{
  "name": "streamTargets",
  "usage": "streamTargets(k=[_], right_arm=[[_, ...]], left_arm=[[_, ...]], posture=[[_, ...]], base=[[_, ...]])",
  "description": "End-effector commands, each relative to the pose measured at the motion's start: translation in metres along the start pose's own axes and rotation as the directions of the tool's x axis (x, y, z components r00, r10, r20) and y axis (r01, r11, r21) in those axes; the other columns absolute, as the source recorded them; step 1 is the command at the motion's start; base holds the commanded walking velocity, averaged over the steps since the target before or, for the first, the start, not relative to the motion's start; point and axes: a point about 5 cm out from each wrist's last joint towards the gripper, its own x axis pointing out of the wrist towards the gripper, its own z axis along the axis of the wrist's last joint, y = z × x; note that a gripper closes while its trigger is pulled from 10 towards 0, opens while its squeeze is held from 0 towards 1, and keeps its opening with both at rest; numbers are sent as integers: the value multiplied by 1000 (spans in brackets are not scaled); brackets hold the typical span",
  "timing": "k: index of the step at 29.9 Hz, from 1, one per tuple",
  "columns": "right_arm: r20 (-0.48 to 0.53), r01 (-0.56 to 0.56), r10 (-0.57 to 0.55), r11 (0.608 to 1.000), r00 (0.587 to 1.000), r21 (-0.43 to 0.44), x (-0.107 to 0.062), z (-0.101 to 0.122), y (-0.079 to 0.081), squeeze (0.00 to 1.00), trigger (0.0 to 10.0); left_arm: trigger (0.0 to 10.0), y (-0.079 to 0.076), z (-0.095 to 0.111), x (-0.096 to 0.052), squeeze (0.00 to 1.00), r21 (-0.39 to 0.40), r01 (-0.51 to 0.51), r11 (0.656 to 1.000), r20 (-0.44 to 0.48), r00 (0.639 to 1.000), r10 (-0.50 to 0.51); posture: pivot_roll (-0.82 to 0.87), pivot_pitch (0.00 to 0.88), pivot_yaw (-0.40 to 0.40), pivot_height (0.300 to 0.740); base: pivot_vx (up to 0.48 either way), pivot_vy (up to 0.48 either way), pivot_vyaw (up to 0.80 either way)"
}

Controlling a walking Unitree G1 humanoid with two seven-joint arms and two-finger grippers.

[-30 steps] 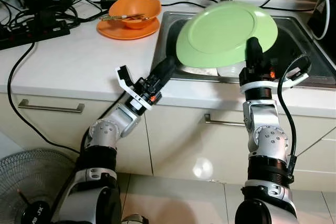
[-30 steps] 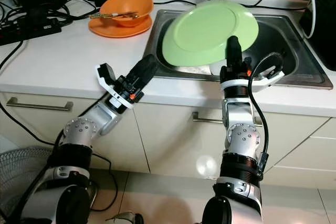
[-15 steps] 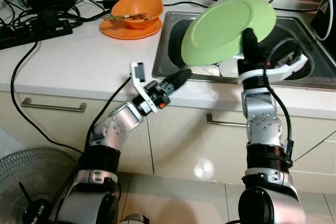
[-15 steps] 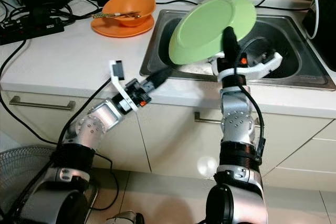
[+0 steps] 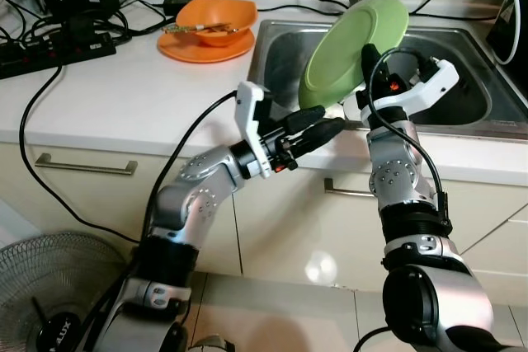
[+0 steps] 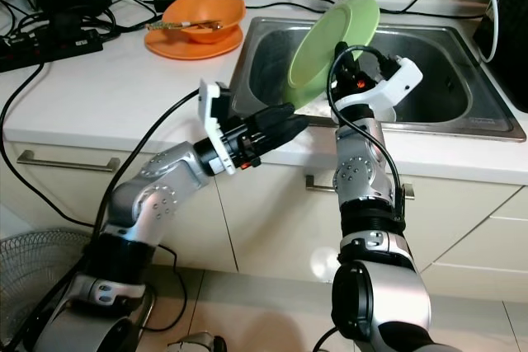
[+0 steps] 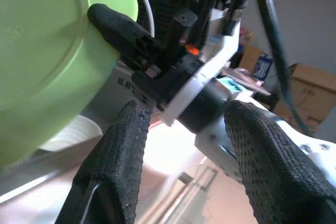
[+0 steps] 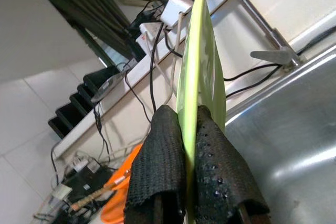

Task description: Kitchen organization

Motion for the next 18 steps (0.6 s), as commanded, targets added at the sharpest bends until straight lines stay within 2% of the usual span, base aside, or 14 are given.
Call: streamTargets(k=[1,4,6,7,8,9,10,11,14,16,18], right_arm=[[25,-35,35,999,999,-34,6,5,8,0,10000],[2,-17,17,999,1000,-47,7,1,4,0,10000],[-1,-16,16,999,1000,-49,7,1,3,0,10000],[-9,-2,2,999,1000,-54,7,-1,2,1000,10000],[-9,-2,2,999,1000,-54,7,-1,2,1000,10000],[-11,5,-5,998,1000,-64,7,-2,0,867,10000],[-11,5,-6,998,1000,-69,7,-2,0,867,10000],[-13,7,-8,997,1000,-75,6,-2,0,0,10000],[-16,13,-14,996,1000,-83,6,-3,-2,0,10000],[-20,14,-16,996,1000,-86,5,-4,-3,0,10000],[-24,19,-21,996,999,-82,4,-6,-4,0,10000]], left_arm=[[10000,6,1,1,0,12,-29,999,-7,1000,29],[10000,18,-3,4,0,15,-70,997,-39,997,70],[10000,19,-4,5,0,16,-74,997,-44,996,75],[10000,21,-8,5,0,18,-82,996,-55,995,83],[10000,21,-8,5,0,18,-82,996,-55,995,83],[10000,27,-7,11,0,20,-99,995,-70,992,100],[10000,31,-6,15,0,21,-109,994,-80,991,111],[10000,34,-5,20,0,23,-124,992,-92,988,126],[10000,38,-2,27,0,40,-142,989,-114,983,146],[10000,27,-13,1,0,134,-288,948,-6,957,291],[10000,11,-17,-19,0,163,-342,926,55,940,337]], posture=[[85,13,11,740],[88,17,9,740],[88,17,9,740],[89,19,8,740],[89,19,8,740],[88,21,9,740],[88,21,9,740],[85,21,11,740],[85,23,11,740],[84,24,12,740],[84,25,12,740]], base=[[0,0,0],[0,0,0],[0,0,0],[0,0,0],[0,0,0],[0,0,0],[0,0,0],[0,0,0],[0,0,0],[0,0,0],[0,0,0]])
